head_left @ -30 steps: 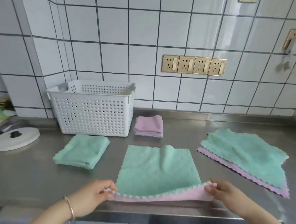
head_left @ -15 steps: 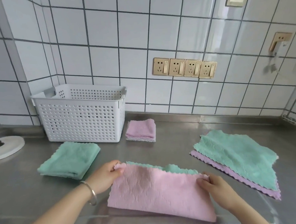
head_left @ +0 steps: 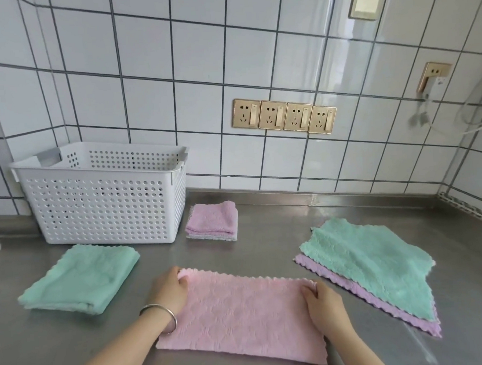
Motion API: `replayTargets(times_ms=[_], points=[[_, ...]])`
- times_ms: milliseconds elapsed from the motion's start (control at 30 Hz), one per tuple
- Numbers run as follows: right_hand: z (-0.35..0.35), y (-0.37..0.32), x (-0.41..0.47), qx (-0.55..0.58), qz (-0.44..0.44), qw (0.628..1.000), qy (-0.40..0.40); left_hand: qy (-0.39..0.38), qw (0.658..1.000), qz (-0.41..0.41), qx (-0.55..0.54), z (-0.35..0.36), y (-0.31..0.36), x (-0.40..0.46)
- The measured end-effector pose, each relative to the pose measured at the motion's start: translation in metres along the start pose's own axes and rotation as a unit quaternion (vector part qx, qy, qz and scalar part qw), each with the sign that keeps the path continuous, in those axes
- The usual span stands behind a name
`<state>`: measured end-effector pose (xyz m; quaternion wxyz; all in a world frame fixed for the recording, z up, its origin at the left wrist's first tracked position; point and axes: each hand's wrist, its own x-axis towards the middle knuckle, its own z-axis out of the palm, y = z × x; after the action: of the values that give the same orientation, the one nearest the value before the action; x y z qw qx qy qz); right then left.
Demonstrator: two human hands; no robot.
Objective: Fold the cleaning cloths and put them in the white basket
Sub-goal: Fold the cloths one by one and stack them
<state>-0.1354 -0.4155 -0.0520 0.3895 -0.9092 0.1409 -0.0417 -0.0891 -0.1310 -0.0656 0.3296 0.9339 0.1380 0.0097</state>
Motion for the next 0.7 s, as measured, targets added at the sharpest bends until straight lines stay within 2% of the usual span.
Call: replayTargets(times_ms=[167,300,367,533,700], points=[[0.008,0.000,0.003,-0.085,0.012,0.996,0.037,0.017,0.999,0.020,0.022,0.001,-0.003,0.000],[0.012,-0.004,0.005,-0.163,0.036,0.986,0.012,-0.012,0.995,-0.003,0.103,0.000,-0.001,-0.004],[0.012,-0.006,0.006,-0.183,0.056,0.982,0.012,-0.005,0.994,-0.013,0.107,0.002,0.000,-0.001],[0.011,-0.009,0.007,-0.195,0.081,0.977,0.003,-0.019,0.989,-0.016,0.144,0.004,0.000,0.000],[0.008,-0.008,0.005,-0.127,0.090,0.987,0.038,0.069,0.991,-0.016,0.117,0.004,0.003,-0.011]])
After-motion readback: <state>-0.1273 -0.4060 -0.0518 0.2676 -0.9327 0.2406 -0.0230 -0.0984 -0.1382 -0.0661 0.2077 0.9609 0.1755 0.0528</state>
